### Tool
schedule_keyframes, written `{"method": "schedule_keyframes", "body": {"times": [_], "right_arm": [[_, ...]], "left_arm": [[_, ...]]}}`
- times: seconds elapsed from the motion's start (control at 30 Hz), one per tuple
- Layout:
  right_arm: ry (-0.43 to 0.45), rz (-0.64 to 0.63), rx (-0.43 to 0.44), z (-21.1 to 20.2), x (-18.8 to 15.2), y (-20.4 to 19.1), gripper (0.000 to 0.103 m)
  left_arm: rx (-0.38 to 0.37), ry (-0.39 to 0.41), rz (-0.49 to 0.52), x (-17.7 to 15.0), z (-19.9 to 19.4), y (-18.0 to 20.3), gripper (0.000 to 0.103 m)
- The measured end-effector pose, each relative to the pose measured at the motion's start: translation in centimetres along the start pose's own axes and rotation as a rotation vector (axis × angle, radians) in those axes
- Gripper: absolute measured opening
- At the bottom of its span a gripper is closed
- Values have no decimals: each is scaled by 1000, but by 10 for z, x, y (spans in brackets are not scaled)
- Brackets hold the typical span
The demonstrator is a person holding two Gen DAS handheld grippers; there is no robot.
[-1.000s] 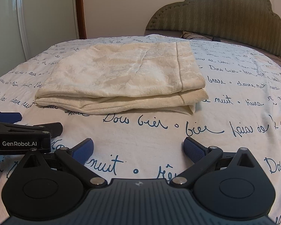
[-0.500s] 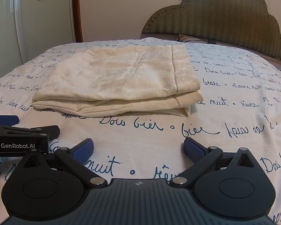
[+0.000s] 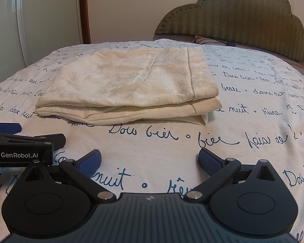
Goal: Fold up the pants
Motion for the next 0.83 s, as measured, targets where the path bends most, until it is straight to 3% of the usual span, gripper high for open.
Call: {"method": "schedule_keyframes", "body": {"times": [0.6,0.83], "right_arm": [[-1,0,-1,0,0,0,103],[-4,-6,7,0,0,0,103]], "left_arm": [[-13,-7,-10,1,-2,1,103],[-38,10,-65,6,-19,-22,103]]}}
Point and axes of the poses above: each gripper's, at about its wrist camera, not at the fingertips, and z roughly the way its jaws point, y to its right, x to its top, the point moved 6 cm from there along z, roughly the way its jaws point, and after that the axes turned 9 degrees about -y, right-handed, at the moved point
